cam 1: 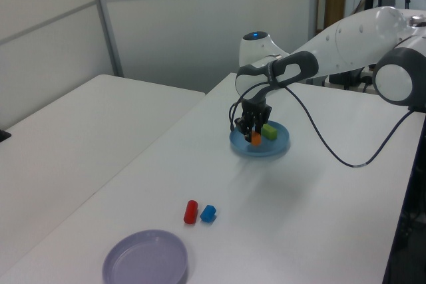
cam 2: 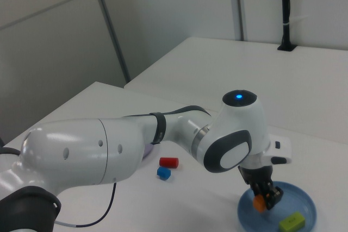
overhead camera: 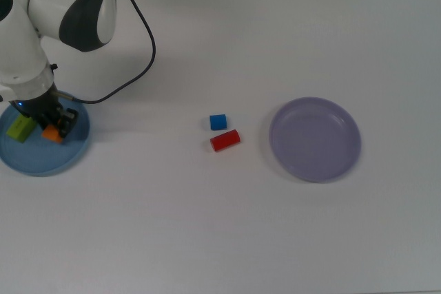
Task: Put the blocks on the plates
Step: 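Carry the orange block onto the light blue plate and release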
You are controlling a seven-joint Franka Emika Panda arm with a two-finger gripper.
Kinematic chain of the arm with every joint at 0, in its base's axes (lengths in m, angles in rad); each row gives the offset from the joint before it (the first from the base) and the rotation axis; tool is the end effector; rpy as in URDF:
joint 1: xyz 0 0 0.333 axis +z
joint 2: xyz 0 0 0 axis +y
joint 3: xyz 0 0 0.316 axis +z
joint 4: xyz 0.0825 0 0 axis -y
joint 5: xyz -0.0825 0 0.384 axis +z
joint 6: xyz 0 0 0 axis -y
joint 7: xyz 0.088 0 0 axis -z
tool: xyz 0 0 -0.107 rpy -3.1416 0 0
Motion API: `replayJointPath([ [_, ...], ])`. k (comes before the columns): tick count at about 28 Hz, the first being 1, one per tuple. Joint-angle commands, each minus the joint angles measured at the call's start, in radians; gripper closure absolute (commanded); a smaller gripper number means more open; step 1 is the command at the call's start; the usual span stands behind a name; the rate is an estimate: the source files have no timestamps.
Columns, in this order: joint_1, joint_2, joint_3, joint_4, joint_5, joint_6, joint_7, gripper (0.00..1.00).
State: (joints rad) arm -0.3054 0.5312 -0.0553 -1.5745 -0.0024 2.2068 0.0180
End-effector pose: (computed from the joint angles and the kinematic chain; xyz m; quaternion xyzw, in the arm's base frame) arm 0.6587 -0.2426 0.3418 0.9817 -0.1829 0.0476 0.0233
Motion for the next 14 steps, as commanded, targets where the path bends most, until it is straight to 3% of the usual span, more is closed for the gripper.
replayJointPath([
  [1,-0.001,-0.01,0.0,0.002,-0.002,0.002,-0.018,0.0],
  [10,0.014,-0.051,0.014,-0.005,0.008,-0.053,-0.009,0.0],
  [14,0.064,-0.076,0.028,-0.005,0.013,-0.113,-0.004,0.0],
])
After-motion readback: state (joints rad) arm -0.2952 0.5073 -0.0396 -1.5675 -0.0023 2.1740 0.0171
